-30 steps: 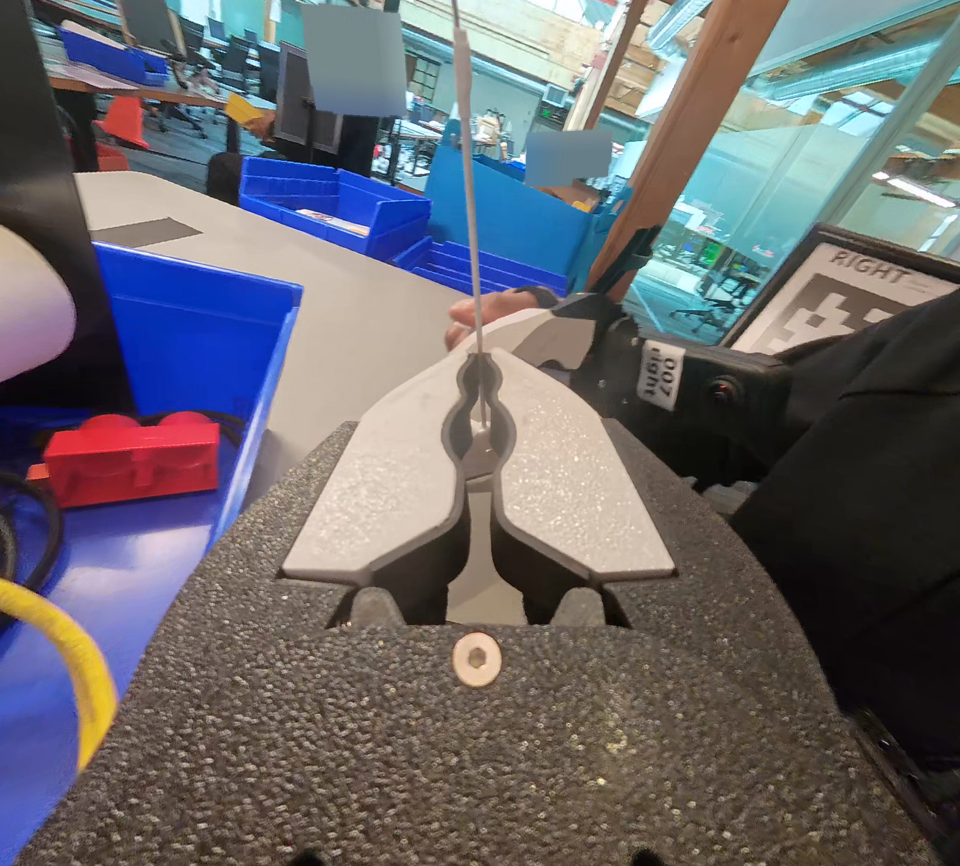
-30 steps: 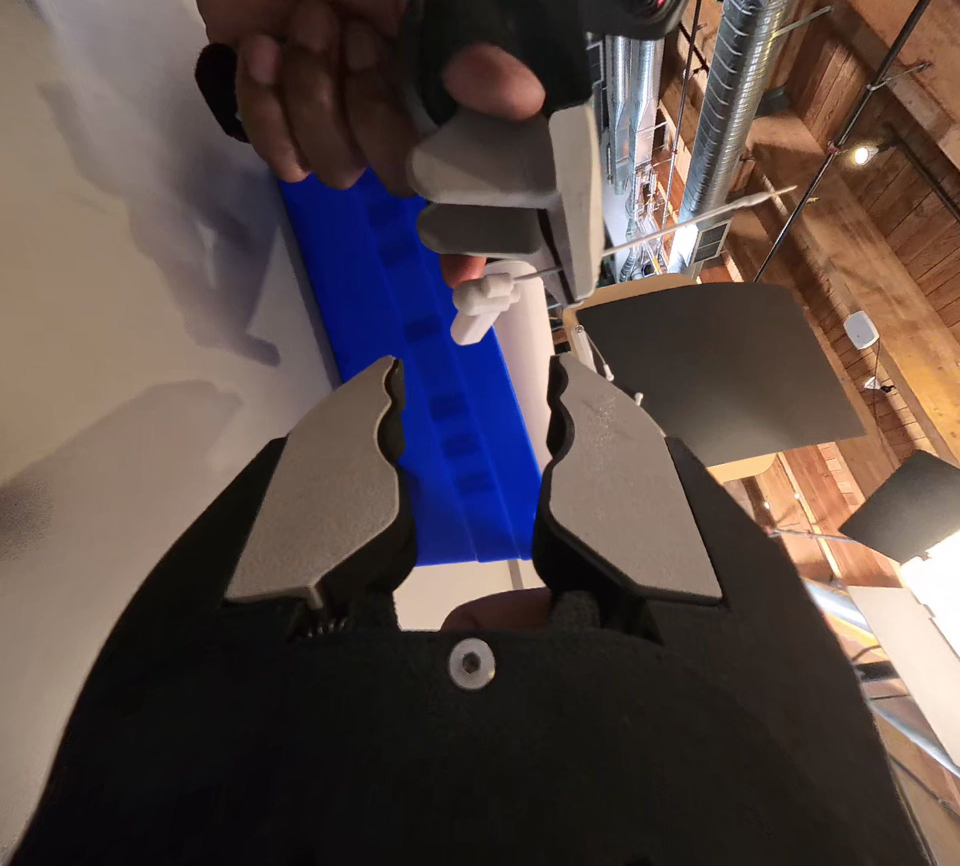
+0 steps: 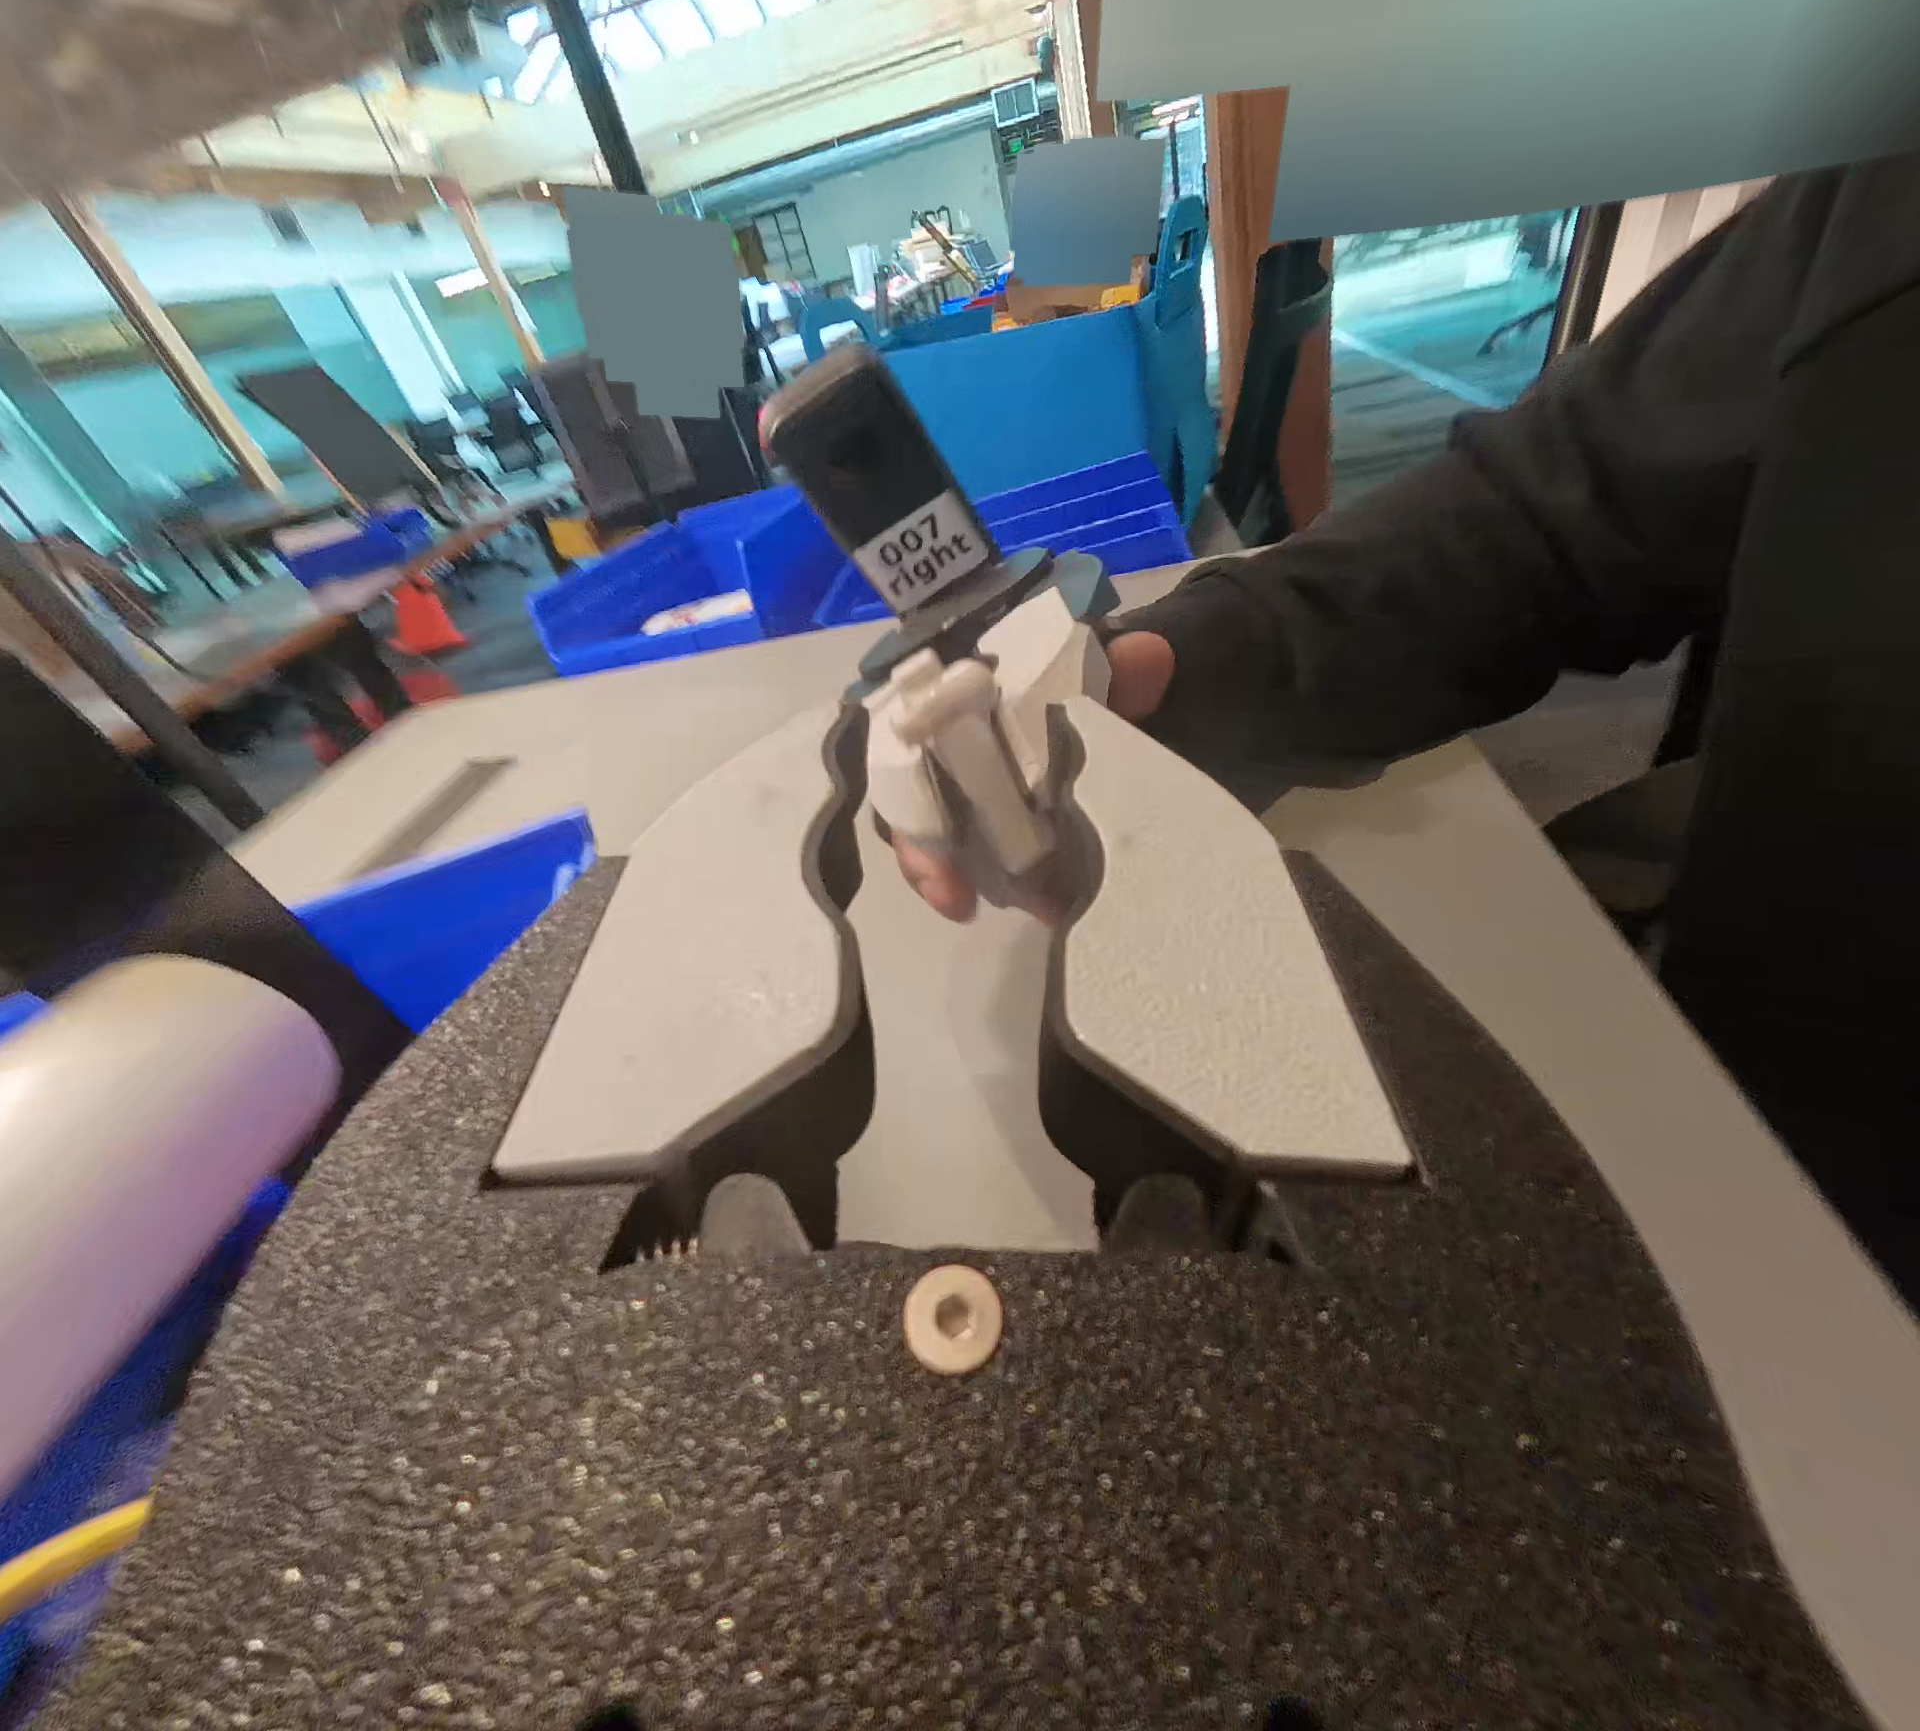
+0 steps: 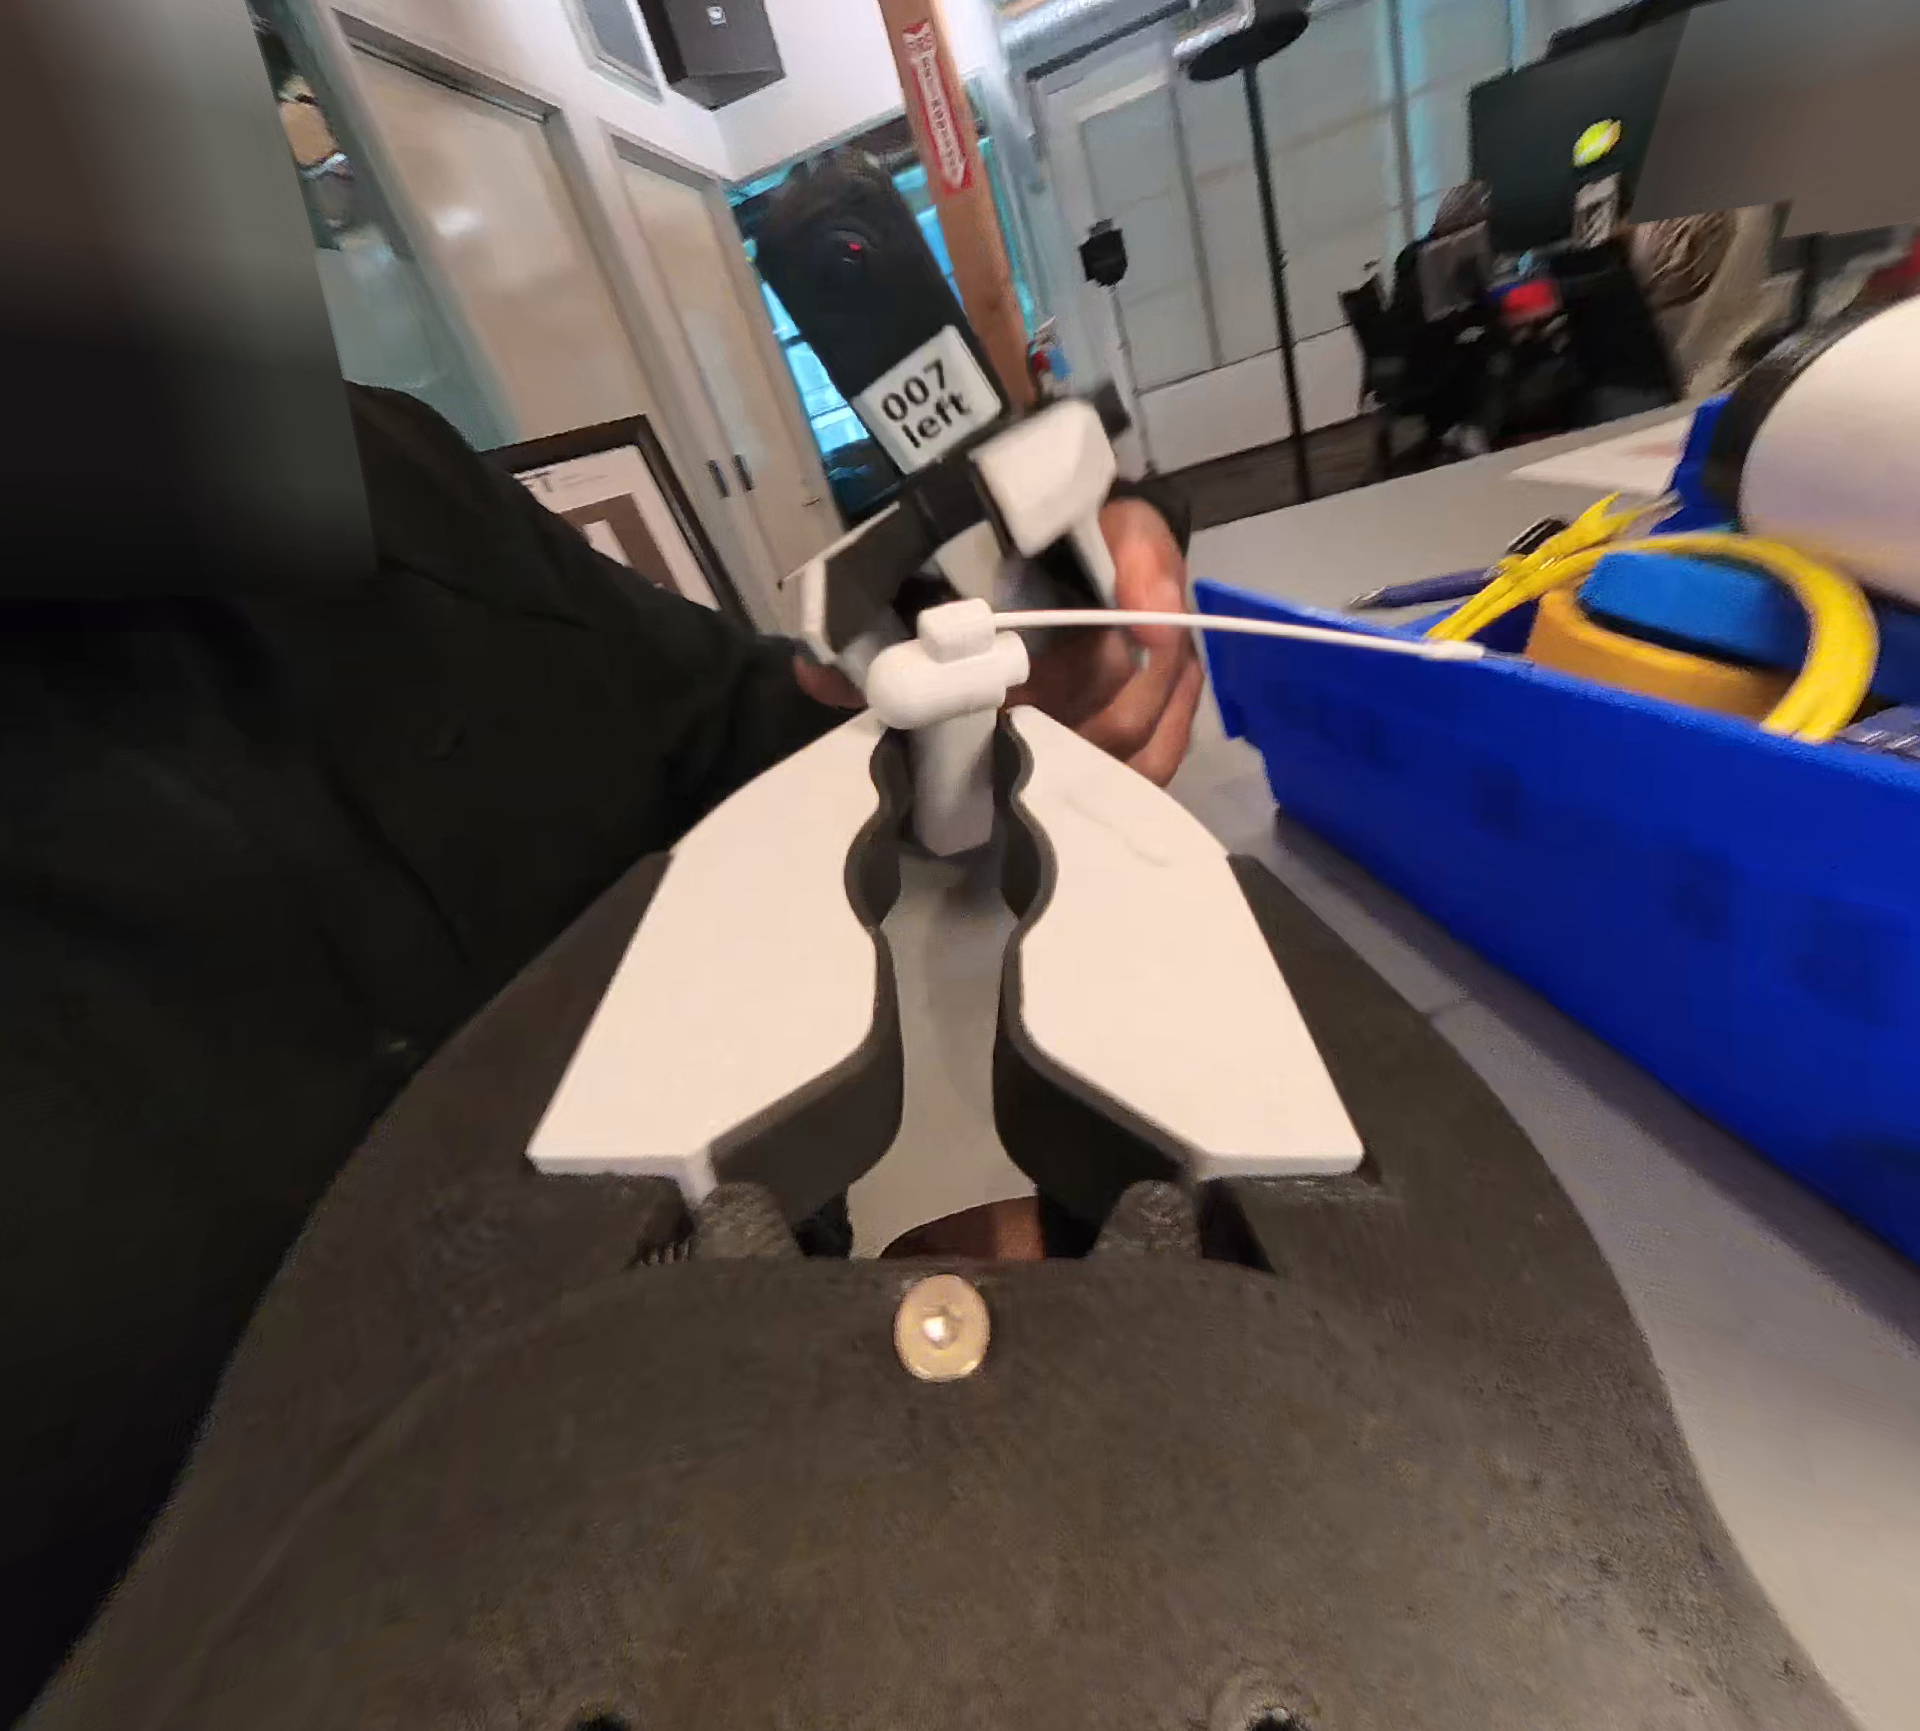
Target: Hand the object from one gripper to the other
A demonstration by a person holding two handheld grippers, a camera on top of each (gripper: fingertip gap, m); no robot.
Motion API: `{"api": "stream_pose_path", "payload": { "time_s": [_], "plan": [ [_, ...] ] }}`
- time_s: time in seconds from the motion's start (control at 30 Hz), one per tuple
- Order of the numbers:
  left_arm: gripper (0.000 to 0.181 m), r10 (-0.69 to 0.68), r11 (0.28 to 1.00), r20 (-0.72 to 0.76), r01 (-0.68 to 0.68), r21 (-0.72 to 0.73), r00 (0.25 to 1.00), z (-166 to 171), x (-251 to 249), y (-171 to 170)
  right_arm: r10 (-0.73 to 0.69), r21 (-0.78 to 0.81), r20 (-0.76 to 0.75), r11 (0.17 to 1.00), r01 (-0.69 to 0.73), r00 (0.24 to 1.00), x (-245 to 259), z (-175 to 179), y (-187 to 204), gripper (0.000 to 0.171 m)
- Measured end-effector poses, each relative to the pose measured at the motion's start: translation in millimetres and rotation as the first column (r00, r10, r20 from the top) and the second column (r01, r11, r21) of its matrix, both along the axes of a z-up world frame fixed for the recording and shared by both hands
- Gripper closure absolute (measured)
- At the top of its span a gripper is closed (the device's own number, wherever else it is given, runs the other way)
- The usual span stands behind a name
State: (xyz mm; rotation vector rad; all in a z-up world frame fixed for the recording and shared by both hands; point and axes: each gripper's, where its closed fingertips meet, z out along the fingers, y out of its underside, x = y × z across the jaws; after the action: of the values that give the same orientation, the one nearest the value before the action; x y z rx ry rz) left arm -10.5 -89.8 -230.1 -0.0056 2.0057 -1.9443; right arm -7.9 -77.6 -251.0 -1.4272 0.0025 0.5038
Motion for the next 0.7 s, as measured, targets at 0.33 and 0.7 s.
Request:
{"api": "stream_pose_path", "payload": {
  "time_s": [0.33, 0.7],
  "plan": [
    [0.146, -0.168, 0.924, 0.167, 0.096, 0.371, 0.971, -40.6, -31.7, 2.2, 0.310, -0.401, -0.081, 0.860, -0.316, 0.947, -58.2, -59.8, 3.5, 0.156],
    [0.162, -0.330, 0.802, 0.027, 0.265, 0.536, 0.944, -87.3, -61.2, -4.9, 0.390, -0.532, -0.023, 0.775, -0.342, 0.921, -76.5, -79.9, -2.9, 0.156]
  ]
}}
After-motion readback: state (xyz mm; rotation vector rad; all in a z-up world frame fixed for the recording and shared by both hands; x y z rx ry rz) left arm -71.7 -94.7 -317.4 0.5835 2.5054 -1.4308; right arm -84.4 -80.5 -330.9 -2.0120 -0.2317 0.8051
